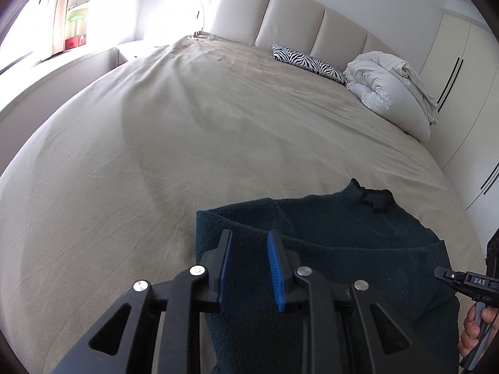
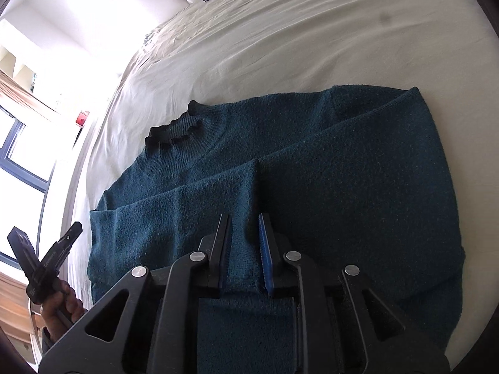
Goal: Fold small clothes
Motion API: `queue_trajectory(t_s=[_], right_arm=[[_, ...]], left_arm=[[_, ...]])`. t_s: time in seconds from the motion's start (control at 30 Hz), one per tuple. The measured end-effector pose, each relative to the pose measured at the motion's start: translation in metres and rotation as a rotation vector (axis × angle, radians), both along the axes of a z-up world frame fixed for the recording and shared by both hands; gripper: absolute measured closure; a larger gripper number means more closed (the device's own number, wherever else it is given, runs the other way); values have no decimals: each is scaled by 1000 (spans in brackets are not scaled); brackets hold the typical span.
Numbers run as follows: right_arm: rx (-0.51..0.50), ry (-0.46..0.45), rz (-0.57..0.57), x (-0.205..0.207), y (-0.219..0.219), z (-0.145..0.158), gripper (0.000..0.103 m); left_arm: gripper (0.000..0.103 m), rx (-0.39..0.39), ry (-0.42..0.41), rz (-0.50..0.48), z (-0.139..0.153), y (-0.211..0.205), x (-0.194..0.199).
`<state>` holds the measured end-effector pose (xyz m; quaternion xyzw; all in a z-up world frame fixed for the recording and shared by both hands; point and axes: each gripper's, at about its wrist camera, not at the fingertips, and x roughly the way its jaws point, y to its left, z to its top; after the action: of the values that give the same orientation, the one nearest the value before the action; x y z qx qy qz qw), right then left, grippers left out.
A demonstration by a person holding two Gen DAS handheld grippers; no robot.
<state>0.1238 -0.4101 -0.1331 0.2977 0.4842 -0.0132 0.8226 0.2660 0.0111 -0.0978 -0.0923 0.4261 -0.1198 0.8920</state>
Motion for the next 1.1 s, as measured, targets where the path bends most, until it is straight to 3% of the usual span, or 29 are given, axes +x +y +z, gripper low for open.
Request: queue_trajectory(t_s=[0.07, 0.13, 0.33, 0.43, 0.6, 0.73, 0.77, 0.87, 0.97, 1.0, 1.1], right_arm=[[-11, -8, 5, -3, 4, 1, 86], [-23, 8, 11, -2, 3, -5, 86], [81, -17, -36, -5, -23, -27, 90], [20, -17, -65, -13, -20, -15, 85], [71, -132, 10, -30, 11, 14, 85], [38, -59, 115, -22, 47, -6, 87], [61, -32, 101, -21, 44, -19, 89], [180, -59, 22, -30, 25, -28, 92], [94, -83, -10, -42, 23, -8, 87], [101, -103, -8, -45, 22, -3, 87], [113, -81, -26, -46, 15, -13, 85]], left_arm=[[79, 11, 79, 23, -25, 3, 16], [83, -7, 60, 25, -35, 9, 17], [84, -21, 51, 19, -34, 13, 18], [84, -9, 32, 44, -24, 16, 7], [75, 73, -15, -43, -7, -7, -36], [72, 201, -28, -89, -20, -16, -64], [72, 195, -23, -93, -22, -14, -65], [72, 188, -17, -99, -20, -10, -63], [71, 198, -53, -76, -11, -8, -75], [66, 197, -59, -65, -10, -5, -79], [54, 198, 8, -68, -22, 6, -85]])
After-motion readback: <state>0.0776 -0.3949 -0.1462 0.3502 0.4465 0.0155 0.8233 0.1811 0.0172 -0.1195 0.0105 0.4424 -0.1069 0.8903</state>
